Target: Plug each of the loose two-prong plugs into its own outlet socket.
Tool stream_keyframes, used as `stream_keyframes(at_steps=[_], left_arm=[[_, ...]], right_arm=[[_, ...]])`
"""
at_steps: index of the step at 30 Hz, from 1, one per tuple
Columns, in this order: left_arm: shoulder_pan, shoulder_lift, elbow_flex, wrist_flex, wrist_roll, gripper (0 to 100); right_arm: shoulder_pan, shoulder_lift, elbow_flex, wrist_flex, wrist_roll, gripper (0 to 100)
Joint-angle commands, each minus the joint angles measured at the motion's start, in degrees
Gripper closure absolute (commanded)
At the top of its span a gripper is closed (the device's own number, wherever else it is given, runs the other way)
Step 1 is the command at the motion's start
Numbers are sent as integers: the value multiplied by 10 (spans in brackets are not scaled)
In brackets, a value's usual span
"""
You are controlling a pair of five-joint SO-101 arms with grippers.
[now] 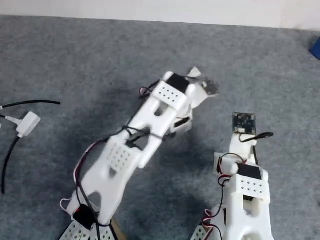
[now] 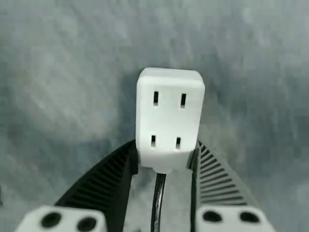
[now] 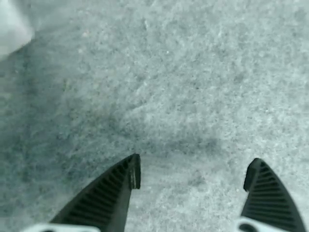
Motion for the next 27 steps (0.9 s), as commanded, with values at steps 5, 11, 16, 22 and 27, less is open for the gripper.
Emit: stream_keyframes(at_steps=[5, 11, 16, 22, 27], left_arm=[[5, -378, 450, -54, -30, 995], [1, -595, 832, -255, -66, 995], [-59, -690, 960, -324, -107, 995], [-183, -752, 886, -233, -186, 995], [-247, -749, 748, -105, -256, 995]], right_arm=[[-14, -6, -2, 5, 18, 663], [-40, -6, -4, 23, 20, 663], [-52, -6, -4, 26, 21, 663], [-52, -6, -4, 26, 21, 663], [-52, -6, -4, 26, 21, 663]])
